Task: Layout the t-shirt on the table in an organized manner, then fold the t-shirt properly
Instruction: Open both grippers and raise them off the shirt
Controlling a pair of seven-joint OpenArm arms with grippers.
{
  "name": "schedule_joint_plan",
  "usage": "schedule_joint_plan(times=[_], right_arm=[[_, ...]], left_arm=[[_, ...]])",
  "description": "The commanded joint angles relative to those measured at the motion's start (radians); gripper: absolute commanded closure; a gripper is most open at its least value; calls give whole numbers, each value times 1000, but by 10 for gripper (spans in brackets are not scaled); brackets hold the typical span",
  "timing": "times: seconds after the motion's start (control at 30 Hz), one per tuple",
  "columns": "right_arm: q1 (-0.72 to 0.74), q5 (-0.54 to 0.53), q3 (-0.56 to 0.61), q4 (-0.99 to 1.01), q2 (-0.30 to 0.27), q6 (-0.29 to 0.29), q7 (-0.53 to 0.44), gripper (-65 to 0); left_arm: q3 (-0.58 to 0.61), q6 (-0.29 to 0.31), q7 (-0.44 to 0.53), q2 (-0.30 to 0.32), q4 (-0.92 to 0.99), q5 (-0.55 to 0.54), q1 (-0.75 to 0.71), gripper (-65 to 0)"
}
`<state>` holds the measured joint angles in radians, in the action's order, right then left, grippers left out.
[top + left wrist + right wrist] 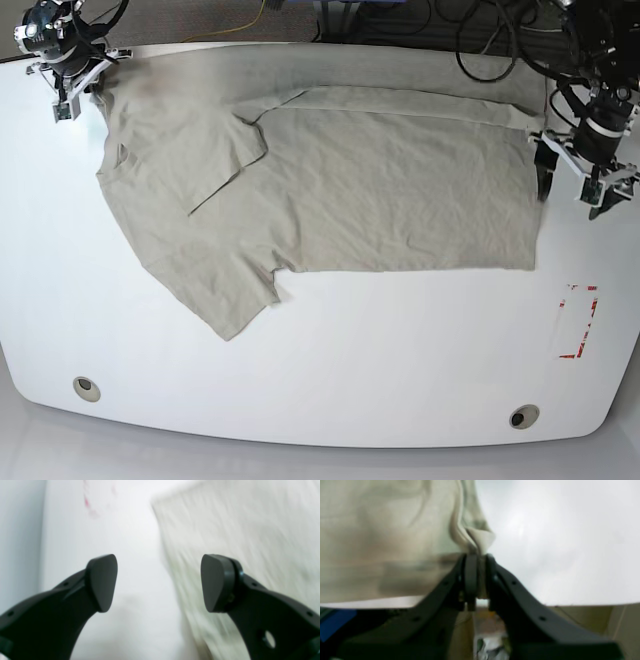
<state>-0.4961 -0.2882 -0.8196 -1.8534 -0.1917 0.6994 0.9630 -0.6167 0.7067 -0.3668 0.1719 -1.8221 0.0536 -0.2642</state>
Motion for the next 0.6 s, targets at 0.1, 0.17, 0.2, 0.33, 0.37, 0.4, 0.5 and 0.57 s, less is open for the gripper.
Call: schedule_joint_plan(times=[0.1,0.17,0.2,0.33,0.37,0.4,0.5,0.57], right_arm=[[4,-18,-31,-78,-15,-1,-22,-316],[9,-21,-39,-90,-15,-1,-22,-384],[10,-21,-39,-93,-15,-1,-22,-411],[29,-16,-39,-107,-22,-1,-20,-493],[30,-15,-39,-110,-22,-1,-20,-498],[30,-15,-40,-117,-24,-1,-20,-501],[32,-16,-40,-124,-36,-1,-20,-501],[52,-21,-39,-124,-52,-1,-20,-501]], left_arm=[[-7,-9,22,15,-14,-10,85,-493],[-6,-9,22,15,-6,-10,110,-493],[-4,-9,22,15,0,-10,118,-493],[-1,-9,22,15,38,-10,154,-493],[-1,-9,22,15,43,-10,158,-493],[1,-9,22,15,57,-10,170,-493],[1,-9,22,15,78,-8,196,-493],[1,-9,22,15,95,-8,211,-493]])
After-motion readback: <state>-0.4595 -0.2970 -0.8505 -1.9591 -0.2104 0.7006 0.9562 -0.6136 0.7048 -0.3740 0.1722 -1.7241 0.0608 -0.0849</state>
